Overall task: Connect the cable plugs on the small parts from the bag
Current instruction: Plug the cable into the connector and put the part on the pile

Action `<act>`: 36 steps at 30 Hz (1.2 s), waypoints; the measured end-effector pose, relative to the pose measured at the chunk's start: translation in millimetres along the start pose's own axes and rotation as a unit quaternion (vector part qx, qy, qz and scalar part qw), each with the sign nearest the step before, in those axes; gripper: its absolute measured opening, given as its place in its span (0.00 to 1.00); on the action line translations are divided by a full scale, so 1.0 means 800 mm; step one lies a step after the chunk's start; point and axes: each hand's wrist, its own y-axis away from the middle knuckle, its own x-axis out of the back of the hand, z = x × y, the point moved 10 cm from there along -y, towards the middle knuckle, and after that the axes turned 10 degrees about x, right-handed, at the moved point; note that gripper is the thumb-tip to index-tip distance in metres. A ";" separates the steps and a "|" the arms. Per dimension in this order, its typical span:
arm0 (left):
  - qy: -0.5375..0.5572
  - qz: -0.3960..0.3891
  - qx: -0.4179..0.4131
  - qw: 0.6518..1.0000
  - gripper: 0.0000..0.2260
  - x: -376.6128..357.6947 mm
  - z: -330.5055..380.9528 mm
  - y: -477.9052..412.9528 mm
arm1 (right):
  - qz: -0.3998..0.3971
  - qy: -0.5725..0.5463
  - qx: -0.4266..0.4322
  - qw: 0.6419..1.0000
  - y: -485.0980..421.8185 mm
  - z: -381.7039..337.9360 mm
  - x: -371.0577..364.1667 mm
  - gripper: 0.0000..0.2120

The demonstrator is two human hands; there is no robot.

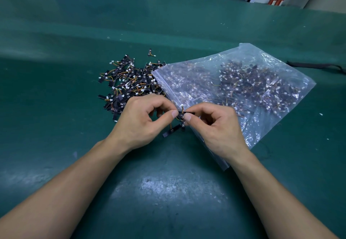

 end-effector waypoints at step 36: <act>-0.005 -0.007 0.029 1.000 0.08 -0.007 -0.011 -0.002 | 0.005 -0.024 -0.030 0.999 -0.001 0.005 -0.005 0.06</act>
